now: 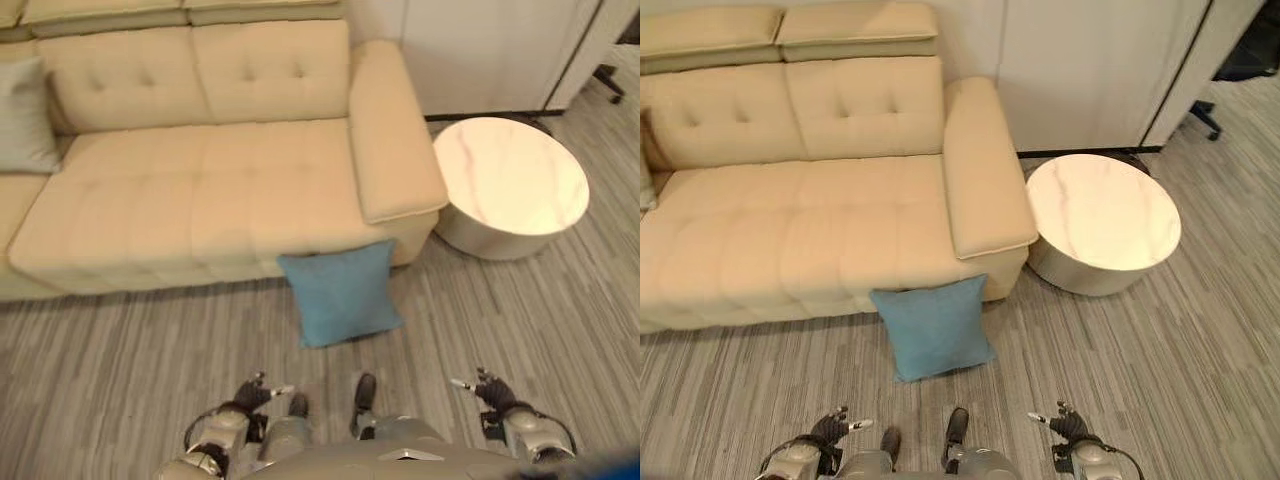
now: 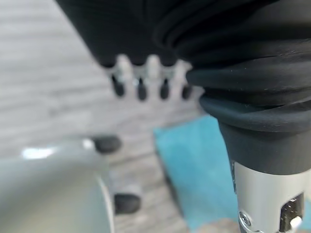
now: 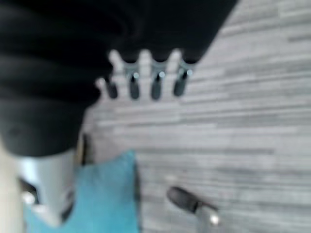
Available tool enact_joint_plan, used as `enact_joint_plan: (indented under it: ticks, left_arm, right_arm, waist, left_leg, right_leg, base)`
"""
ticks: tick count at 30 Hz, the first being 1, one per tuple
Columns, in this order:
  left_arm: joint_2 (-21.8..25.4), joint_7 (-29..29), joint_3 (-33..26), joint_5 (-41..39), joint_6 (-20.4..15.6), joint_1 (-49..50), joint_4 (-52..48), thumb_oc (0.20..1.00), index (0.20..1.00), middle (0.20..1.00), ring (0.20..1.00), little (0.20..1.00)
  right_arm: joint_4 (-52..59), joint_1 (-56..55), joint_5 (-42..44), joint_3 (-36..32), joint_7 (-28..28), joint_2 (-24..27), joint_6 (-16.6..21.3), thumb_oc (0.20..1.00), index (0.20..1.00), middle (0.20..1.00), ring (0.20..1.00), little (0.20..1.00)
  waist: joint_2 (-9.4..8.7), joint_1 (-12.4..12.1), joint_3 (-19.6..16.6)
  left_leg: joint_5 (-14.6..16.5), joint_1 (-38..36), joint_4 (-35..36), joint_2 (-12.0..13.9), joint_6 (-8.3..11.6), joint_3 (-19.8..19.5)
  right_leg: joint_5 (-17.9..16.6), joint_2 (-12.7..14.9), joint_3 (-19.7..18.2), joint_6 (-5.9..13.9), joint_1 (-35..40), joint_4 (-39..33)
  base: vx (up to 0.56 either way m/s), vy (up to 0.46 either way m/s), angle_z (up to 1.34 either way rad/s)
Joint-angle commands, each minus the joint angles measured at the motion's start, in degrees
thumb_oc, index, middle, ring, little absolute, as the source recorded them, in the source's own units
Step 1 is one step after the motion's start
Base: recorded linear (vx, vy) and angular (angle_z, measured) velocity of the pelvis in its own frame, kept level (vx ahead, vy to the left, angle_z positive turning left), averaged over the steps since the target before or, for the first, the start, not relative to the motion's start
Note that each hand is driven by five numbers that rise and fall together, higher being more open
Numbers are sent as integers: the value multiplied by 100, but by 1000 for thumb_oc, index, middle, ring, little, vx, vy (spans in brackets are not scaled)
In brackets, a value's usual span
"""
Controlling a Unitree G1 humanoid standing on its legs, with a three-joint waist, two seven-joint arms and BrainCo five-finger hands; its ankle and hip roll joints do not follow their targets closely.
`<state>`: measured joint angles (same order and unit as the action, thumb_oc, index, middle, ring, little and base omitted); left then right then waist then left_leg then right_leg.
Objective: Pick up all the scattered cushions and arrange them neatly on the sofa.
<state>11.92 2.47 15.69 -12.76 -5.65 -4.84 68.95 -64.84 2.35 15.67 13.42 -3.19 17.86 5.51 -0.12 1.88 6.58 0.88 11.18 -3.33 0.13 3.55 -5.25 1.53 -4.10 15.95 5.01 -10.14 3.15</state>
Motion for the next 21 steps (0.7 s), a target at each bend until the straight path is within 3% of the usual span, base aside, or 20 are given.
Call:
enact_joint_plan:
  ticks: [1, 5, 8, 11, 14, 16, 19, 21]
  left_arm:
    - [180, 4, -128, -75, -72, -85, 164, 1000, 1000, 1000, 1000, 1000]
    - [204, -13, -202, -54, -40, -5, 217, 1000, 1000, 1000, 1000, 1000]
    - [259, -22, -205, -55, -28, -41, 150, 1000, 1000, 1000, 1000, 1000]
    - [338, -22, -185, -74, -34, -81, 93, 1000, 1000, 1000, 1000, 1000]
    - [385, -14, -197, -77, -75, -96, 85, 1000, 1000, 1000, 1000, 1000]
    - [391, -19, -190, -17, -100, -104, 145, 1000, 1000, 1000, 1000, 1000]
    - [371, 27, -191, 114, -18, -159, 278, 1000, 1000, 1000, 1000, 1000]
    - [317, -68, -125, 139, -83, -70, 266, 1000, 1000, 1000, 1000, 1000]
  right_arm:
    - [119, 102, 71, -190, -55, 0, 111, 1000, 1000, 1000, 1000, 1000]
    - [126, 143, 40, -171, -19, -110, 112, 1000, 1000, 1000, 1000, 1000]
    - [189, 235, -10, -98, 11, -153, 106, 1000, 1000, 1000, 1000, 1000]
    - [280, 306, -28, -63, 14, -176, 109, 1000, 1000, 1000, 1000, 1000]
    - [309, 316, -46, -26, 39, -153, 119, 1000, 1000, 1000, 1000, 1000]
    - [247, 274, -30, 28, 55, -145, 165, 1000, 1000, 1000, 1000, 1000]
    - [124, 214, -13, 3, 35, -135, 147, 1000, 1000, 1000, 1000, 1000]
    - [223, 130, 24, 8, 73, -144, 161, 1000, 1000, 1000, 1000, 1000]
  waist:
    - [-215, -42, -25]
    - [-279, -115, 13]
    - [-301, -170, 89]
    - [-270, -156, 165]
    - [-269, -136, 121]
    - [-347, -62, 23]
    - [-350, 50, 7]
    - [-338, 75, 9]
  left_leg:
    - [-170, -586, 402, -350, -56, -219]
    - [29, -690, 254, -425, -214, -127]
    - [214, -711, 51, -473, -367, -54]
    - [277, -716, -58, -438, -404, -114]
    - [312, -840, 22, -433, -387, -270]
    - [257, -1060, 345, -483, -363, -474]
    - [260, -1273, 461, -516, -357, -653]
    - [214, -1285, 379, -550, -231, -777]
  right_leg:
    - [17, 604, -1352, 122, 165, 213]
    - [156, 789, -1521, 201, 305, 554]
    - [31, 935, -1660, 258, 125, 1137]
    - [-138, 915, -1820, 245, -146, 1624]
    - [-68, 732, -1937, 235, -239, 1258]
    - [-218, 389, -2114, 245, -264, 331]
    - [-413, 247, -2016, 249, -350, -40]
    - [-369, 286, -2109, 202, -85, -84]
  base:
    - [229, 122, -27]
    - [210, 153, -22]
    - [150, 158, 7]
    - [138, 75, -19]
    - [200, 28, 15]
    - [259, -36, 4]
    - [222, -57, 35]
    - [153, -84, 58]
